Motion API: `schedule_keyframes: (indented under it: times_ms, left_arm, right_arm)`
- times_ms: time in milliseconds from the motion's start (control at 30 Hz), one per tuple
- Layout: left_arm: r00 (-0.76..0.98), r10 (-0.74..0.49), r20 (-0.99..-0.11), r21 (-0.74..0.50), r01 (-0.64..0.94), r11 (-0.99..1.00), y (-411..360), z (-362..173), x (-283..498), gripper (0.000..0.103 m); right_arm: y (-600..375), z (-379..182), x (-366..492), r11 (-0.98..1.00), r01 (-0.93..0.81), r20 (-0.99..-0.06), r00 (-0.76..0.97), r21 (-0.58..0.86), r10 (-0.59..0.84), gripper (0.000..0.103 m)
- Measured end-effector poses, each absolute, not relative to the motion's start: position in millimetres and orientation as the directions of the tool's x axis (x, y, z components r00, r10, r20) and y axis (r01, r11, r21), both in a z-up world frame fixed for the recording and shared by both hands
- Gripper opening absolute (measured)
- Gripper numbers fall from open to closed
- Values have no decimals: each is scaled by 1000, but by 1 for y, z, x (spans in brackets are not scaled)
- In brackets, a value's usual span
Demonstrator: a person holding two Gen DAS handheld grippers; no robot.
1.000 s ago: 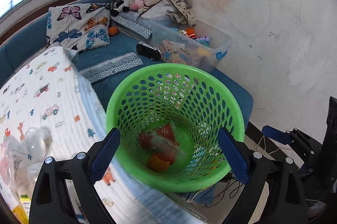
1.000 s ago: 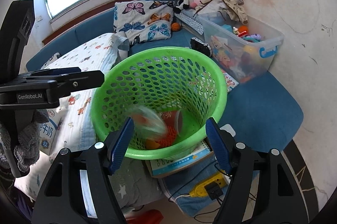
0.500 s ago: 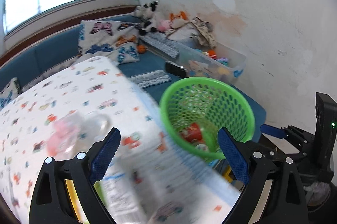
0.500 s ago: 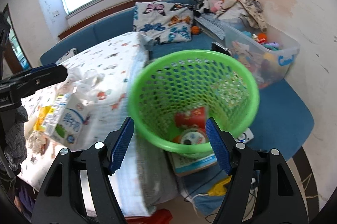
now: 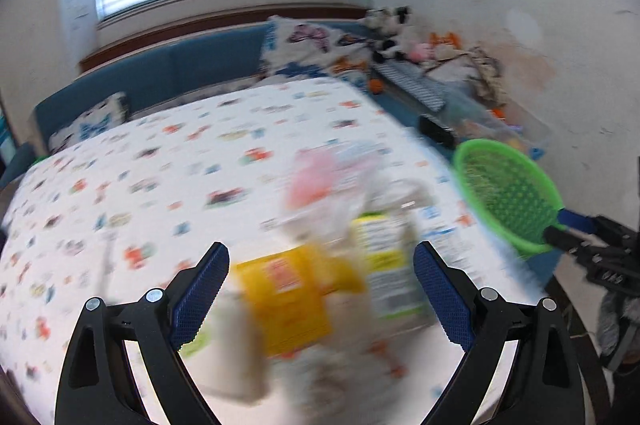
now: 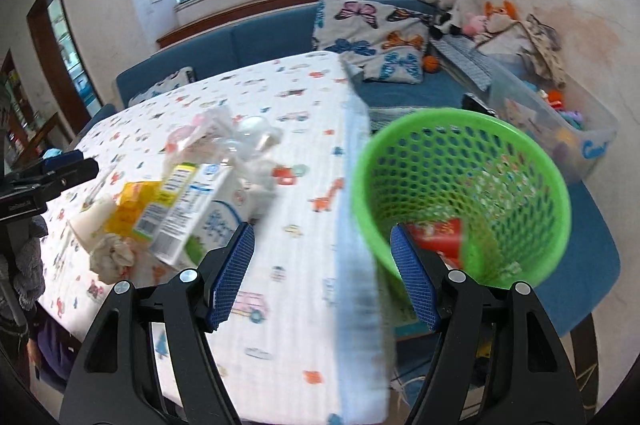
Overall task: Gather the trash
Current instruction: 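Return to the table and grasp the white paper cup with the left tool, then grasp the crumpled white tissue with the right tool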
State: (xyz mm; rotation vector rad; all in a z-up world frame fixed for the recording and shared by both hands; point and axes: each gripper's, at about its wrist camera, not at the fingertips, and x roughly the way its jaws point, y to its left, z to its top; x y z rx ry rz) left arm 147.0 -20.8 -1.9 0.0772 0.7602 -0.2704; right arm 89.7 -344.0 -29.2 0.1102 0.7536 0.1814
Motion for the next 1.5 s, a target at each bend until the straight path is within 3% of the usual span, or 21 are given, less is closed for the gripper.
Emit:
schedule_keyframes:
  times_ms: [300,800,1033,1500]
  left_arm:
    - [614,-112,-781,-6,172,985,43,-40,149,90]
    - [527,-116,-842,-14,194,981,52,-74,160,89]
    - [499,-192,-845,-96,213,972,58,-78,159,59]
    - [577,-181,-797,-104,163,981,84,-52,140,56]
  right_arm:
    - [-300,-21,94,963,-214,-662,700,167,270,71]
    - [-239,-14,81,925,-350,-666,657,145,353,71]
    - [-213,-21,76,900,-411,-683,617,144,391,71]
    - [-153,-49,72,830,-538,-728,507,149,460,71]
